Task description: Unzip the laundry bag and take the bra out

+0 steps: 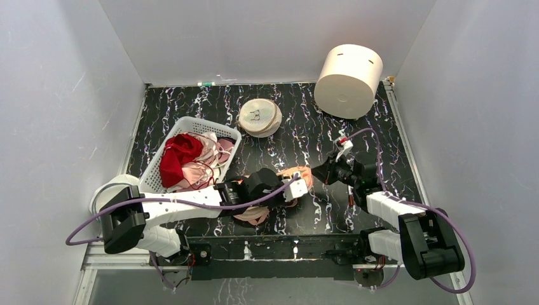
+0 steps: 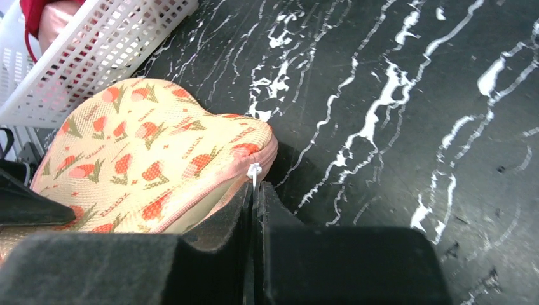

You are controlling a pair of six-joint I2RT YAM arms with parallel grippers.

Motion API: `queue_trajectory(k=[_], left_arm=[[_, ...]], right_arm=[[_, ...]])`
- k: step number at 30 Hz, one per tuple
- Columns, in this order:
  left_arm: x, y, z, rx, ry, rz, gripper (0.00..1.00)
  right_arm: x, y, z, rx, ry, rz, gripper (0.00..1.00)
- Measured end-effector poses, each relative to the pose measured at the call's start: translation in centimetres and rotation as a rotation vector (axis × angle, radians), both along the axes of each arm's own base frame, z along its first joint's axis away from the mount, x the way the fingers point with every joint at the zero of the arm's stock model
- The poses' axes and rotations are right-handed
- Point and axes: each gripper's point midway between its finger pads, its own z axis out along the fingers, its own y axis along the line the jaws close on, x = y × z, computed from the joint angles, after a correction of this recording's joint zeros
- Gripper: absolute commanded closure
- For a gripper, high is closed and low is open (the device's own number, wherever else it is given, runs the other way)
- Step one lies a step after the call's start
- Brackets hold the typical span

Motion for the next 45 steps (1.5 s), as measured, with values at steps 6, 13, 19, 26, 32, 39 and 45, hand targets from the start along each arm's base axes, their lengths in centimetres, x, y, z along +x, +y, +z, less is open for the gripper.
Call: queue_trajectory(k=[6,13,19,26,32,39,45], left_arm=[[-0.1,-0.1,0.0,-0.059,0.104,0.121,0.21],[0.1,-1.7,1.3,-0.154,0.200,0.210,0.06],[4.2,-5.4,2.7,-0.227,0.205,0.428,0.08],[7.2,-5.8,-0.9,-0.168,0.124,0.600,0.07],[7.8,-5.7,-2.0,-0.153,0.069,0.650,0.17],[8.0,-5.8,-2.5,-0.135,0.047,0.665,0.64],[7.9,-5.5,-2.5,-0.109,0.028,0.647,0.92]], right_arm=[[-0.5,1.9,1.0,-0.041,-0.116,0.065,1.00],[-0.2,1.9,1.5,-0.067,-0.167,0.057,1.00],[0.0,1.7,1.6,-0.073,-0.171,0.040,1.00],[0.1,1.6,2.2,-0.069,-0.190,0.029,1.00],[-0.1,1.5,3.0,-0.064,-0.209,0.023,1.00],[-0.1,1.4,3.0,-0.068,-0.206,0.014,1.00],[-0.1,1.1,2.8,-0.077,-0.199,0.003,1.00]])
